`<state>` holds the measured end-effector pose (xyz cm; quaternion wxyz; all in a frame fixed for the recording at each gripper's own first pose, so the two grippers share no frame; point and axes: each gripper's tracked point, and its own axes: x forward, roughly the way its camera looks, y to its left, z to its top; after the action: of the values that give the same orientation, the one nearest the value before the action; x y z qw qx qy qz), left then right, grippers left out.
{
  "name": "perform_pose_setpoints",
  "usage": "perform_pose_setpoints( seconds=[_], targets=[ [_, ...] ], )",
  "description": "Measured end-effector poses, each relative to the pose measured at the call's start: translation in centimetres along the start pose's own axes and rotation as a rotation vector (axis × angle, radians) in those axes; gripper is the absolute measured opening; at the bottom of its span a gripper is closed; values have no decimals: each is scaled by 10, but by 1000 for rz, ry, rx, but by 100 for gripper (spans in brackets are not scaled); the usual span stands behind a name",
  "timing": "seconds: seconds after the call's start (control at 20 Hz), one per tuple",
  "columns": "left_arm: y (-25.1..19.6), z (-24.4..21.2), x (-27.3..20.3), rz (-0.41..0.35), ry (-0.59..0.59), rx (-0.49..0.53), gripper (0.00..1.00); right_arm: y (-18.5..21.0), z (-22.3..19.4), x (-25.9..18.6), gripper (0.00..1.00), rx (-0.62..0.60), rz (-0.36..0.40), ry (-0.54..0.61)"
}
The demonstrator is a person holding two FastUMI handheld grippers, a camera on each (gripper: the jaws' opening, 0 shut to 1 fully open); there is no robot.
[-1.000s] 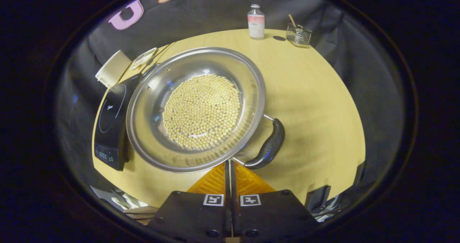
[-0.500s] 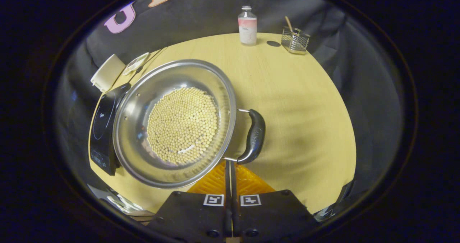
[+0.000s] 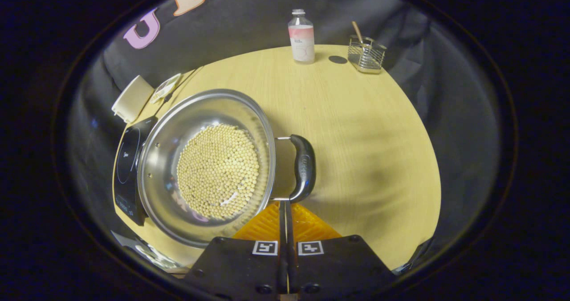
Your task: First push the handle of the pot to place it horizontally, then grasp the pot with both hands and set it on the induction cooktop.
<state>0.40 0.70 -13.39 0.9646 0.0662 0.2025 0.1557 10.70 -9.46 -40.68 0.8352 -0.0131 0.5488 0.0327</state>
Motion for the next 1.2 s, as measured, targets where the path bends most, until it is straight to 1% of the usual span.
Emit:
perform_pose_setpoints(
  seconds=[0.15, 0.2, 0.25, 0.3, 0.35, 0.4, 0.45, 0.5, 0.55, 0.65, 0.75, 0.85, 0.9, 1.0, 1.05, 1.1, 1.2],
  targets=[
    [-11, -8, 4, -3, 22, 0, 95, -1, 3, 1, 2, 5, 21, 4],
    [-15, -10, 6, -4, 26, 1, 94, -1, 1, 1, 0, 8, 28, 7],
    [-19, -12, 9, -7, 31, 1, 93, -1, 2, 1, 0, 11, 37, 10],
    [-23, -13, 11, -11, 38, 0, 94, 0, 1, 0, 2, 15, 46, 17],
    [-27, -16, 14, -15, 43, -1, 94, 0, 1, 0, 2, 20, 58, 20],
    [-30, -19, 18, -18, 50, -1, 93, -1, 1, 0, 0, 20, 67, 23],
    [-32, -20, 21, -19, 56, 0, 93, -2, 0, 0, 0, 18, 71, 29],
    [-35, -22, 25, -22, 60, 3, 94, -1, -3, -2, 3, 12, 83, 35],
    [-38, -26, 29, -27, 72, 8, 93, -1, -5, -2, 5, 5, 91, 44],
    [-44, -33, 37, -38, 89, 24, 94, 0, -9, -5, 6, -13, 104, 56],
    [-50, -40, 45, -53, 108, 41, 94, 0, -10, -5, 9, -16, 115, 60],
    [-55, -47, 51, -71, 125, 52, 95, 0, -10, -5, 9, -16, 127, 65],
    [-57, -49, 53, -79, 131, 54, 95, 0, -11, -6, 12, -17, 135, 66],
    [-61, -53, 58, -90, 141, 51, 95, 0, -11, -6, 12, -20, 147, 69],
    [-62, -55, 61, -95, 147, 47, 95, 0, -11, -5, 14, -21, 151, 71],
    [-63, -57, 62, -97, 151, 42, 95, 0, -11, -5, 13, -22, 156, 73],
    [-64, -59, 65, -102, 159, 33, 95, 1, -13, -5, 17, -22, 171, 80]
  ],
)
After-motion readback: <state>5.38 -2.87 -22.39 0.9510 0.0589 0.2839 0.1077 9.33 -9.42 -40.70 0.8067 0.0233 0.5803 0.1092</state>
